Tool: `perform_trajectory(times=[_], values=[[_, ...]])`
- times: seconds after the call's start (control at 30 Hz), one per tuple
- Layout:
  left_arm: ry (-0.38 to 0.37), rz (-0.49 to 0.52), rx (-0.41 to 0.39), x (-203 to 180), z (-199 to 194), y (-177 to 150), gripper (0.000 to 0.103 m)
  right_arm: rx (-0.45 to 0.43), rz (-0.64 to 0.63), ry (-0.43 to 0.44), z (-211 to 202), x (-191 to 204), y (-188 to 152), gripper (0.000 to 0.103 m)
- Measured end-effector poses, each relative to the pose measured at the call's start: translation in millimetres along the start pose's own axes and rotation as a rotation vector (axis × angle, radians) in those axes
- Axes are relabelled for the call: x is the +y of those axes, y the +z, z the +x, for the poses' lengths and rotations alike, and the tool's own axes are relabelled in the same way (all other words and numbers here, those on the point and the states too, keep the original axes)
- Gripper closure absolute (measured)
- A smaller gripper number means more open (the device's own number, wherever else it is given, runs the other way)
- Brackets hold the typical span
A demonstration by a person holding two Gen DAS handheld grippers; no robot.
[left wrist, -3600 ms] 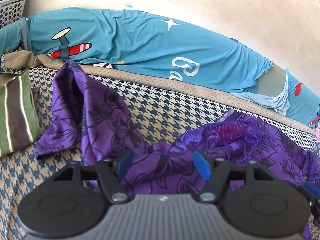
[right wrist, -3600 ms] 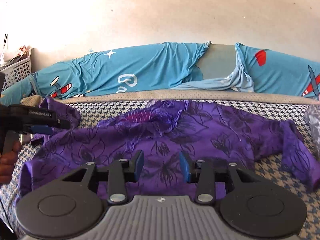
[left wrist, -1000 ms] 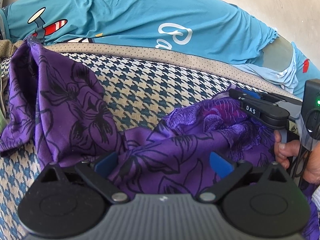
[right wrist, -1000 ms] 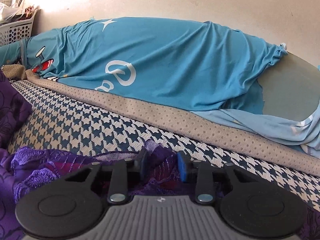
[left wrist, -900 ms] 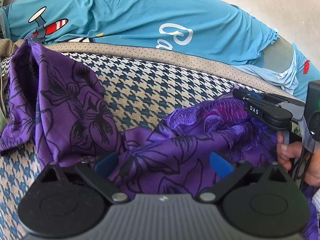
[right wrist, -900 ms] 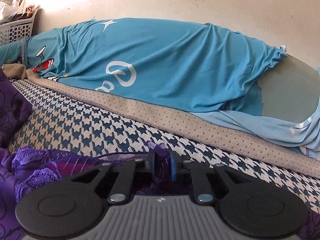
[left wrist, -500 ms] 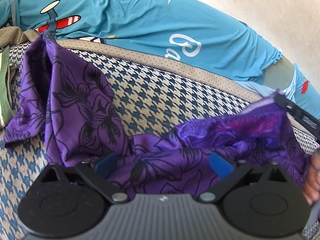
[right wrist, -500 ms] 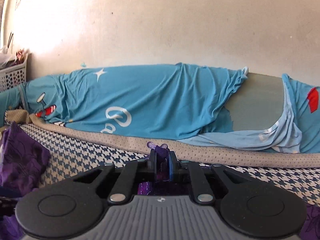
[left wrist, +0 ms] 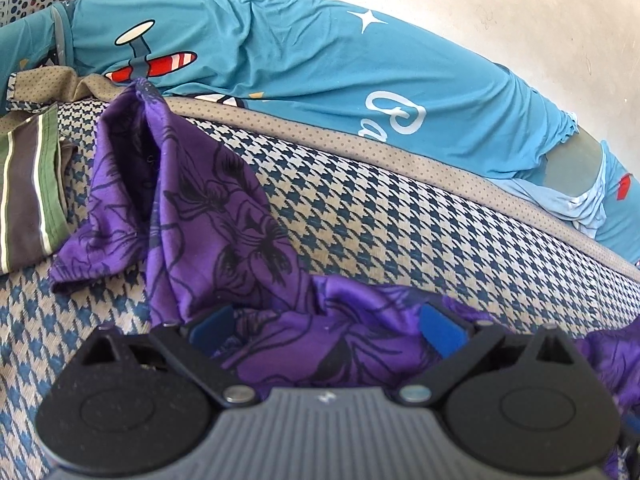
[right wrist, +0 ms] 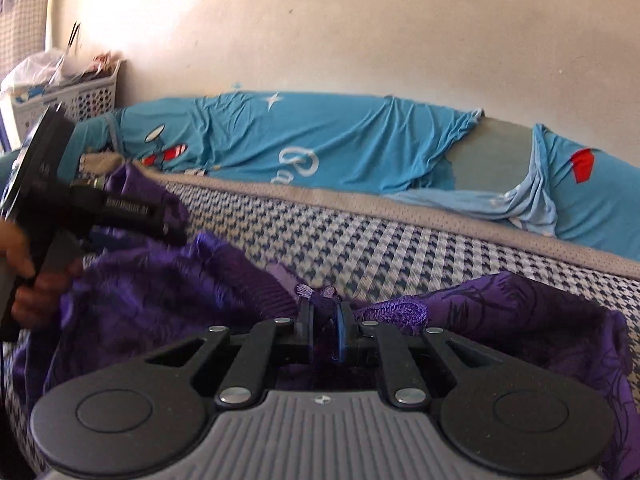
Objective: Fold clothes
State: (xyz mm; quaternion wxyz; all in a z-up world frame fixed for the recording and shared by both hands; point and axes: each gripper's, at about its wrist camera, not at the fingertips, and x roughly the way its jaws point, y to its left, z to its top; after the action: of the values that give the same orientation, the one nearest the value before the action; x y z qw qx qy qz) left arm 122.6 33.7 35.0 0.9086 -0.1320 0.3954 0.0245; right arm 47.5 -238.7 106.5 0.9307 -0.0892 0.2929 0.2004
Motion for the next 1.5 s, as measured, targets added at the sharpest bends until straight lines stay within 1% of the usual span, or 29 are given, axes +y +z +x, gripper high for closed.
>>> perform_trajectory(times=[0.07, 0.13, 0.2, 0.23, 0.27, 0.37, 0.53, 0.7, 0.77, 0.9, 1.1, 1.2, 1.3, 1.5], values=[[0.010, 0.017, -0.007, -1.6, 0.0, -2.3, 0.003, 0.066, -0.044, 0.010, 2.3, 7.9, -13.0, 0.091], [0.016, 0.051, 0.004, -6.3, 3.7, -5.5, 0.002, 0.137, -0.072, 0.012, 7.0, 12.5, -25.5, 0.091], [0.030, 0.083, 0.019, -11.1, 8.2, -9.3, 0.000, 0.162, -0.088, 0.015, 8.3, 13.1, -29.8, 0.090], [0.039, 0.098, 0.027, -13.4, 10.5, -11.3, 0.000, 0.166, -0.091, 0.029, 6.8, 12.0, -28.8, 0.086], [0.046, 0.109, 0.034, -15.0, 12.5, -13.3, 0.000, 0.173, -0.089, 0.045, 4.5, 10.1, -26.7, 0.085], [0.062, 0.138, 0.063, -16.8, 17.7, -19.1, 0.000, 0.152, -0.046, 0.079, -5.5, 0.6, -18.1, 0.083], [0.081, 0.187, 0.086, -17.1, 22.8, -29.4, 0.000, 0.064, 0.096, 0.162, -17.3, -14.0, -5.7, 0.081], [0.076, 0.190, 0.087, -15.5, 21.5, -31.6, 0.000, -0.009, 0.169, 0.211, -11.4, -17.0, 10.2, 0.081], [0.072, 0.190, 0.088, -15.3, 19.1, -32.5, 0.000, -0.023, 0.188, 0.223, -4.7, -16.6, 15.6, 0.078], [0.067, 0.211, 0.093, -14.9, 16.2, -35.3, 0.000, 0.014, 0.216, 0.227, 19.7, -13.4, 19.1, 0.076], [0.055, 0.249, 0.103, -13.5, 14.6, -39.1, 0.000, 0.089, 0.218, 0.220, 56.8, -7.9, 13.5, 0.075], [0.048, 0.260, 0.107, -13.0, 13.1, -40.6, 0.000, 0.109, 0.237, 0.222, 69.7, -7.2, 11.3, 0.071], [0.040, 0.263, 0.110, -12.6, 11.1, -42.2, 0.000, 0.138, 0.260, 0.226, 82.2, -6.3, 9.2, 0.065], [0.013, 0.237, 0.085, -7.5, 1.5, -36.7, 0.000, 0.143, 0.259, 0.210, 91.3, 0.1, 7.2, 0.064]])
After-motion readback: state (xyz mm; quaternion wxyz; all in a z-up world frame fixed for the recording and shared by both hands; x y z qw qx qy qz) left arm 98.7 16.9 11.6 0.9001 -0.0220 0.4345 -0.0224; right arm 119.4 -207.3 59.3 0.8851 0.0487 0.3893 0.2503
